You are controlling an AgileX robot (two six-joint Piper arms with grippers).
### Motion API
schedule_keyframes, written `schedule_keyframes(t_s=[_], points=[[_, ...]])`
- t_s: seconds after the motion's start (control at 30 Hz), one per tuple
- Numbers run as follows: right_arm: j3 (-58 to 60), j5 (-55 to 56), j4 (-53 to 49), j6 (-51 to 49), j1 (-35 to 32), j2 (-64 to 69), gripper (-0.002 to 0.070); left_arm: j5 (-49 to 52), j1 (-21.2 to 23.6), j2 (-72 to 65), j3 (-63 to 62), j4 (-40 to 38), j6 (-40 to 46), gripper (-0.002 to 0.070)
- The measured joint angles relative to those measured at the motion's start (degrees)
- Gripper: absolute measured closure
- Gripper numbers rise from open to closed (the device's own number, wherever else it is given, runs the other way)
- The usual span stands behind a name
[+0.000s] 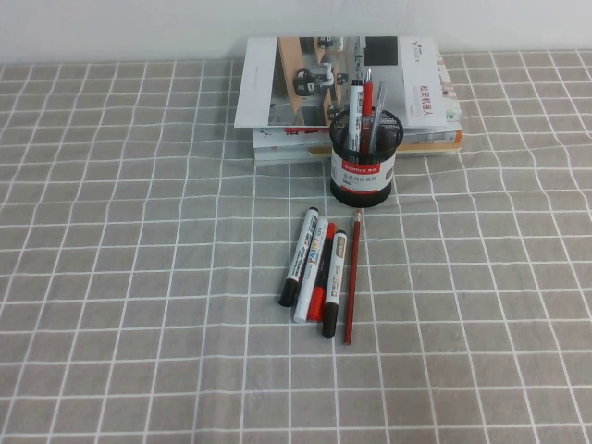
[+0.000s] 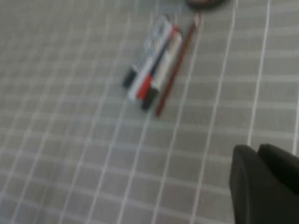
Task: Put the pen into the pen holder
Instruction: Pick up the pen on the table
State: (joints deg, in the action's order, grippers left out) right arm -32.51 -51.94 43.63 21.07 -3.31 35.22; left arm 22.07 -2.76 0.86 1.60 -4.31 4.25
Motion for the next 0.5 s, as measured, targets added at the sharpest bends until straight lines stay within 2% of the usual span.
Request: schedule_keyframes(t_s=[0.17,0.3,0.5], points=[[-12.99,-12.19,-8.62,-4.95,0.00,15.01,0.0689,0.00,0.00,0.00,0.00,0.00,0.00,0.0678],[-19.44,-14.28,-14.34,-10.34,2.73,23.85,0.0689,0.00,0.00,0.00,0.00,0.00,0.00,0.0678],[-29.80,-17.37,-35.72,-27.28,17.79,36.36,0.0688,0.00,0.00,0.00,0.00,0.00,0.00,0.0678]])
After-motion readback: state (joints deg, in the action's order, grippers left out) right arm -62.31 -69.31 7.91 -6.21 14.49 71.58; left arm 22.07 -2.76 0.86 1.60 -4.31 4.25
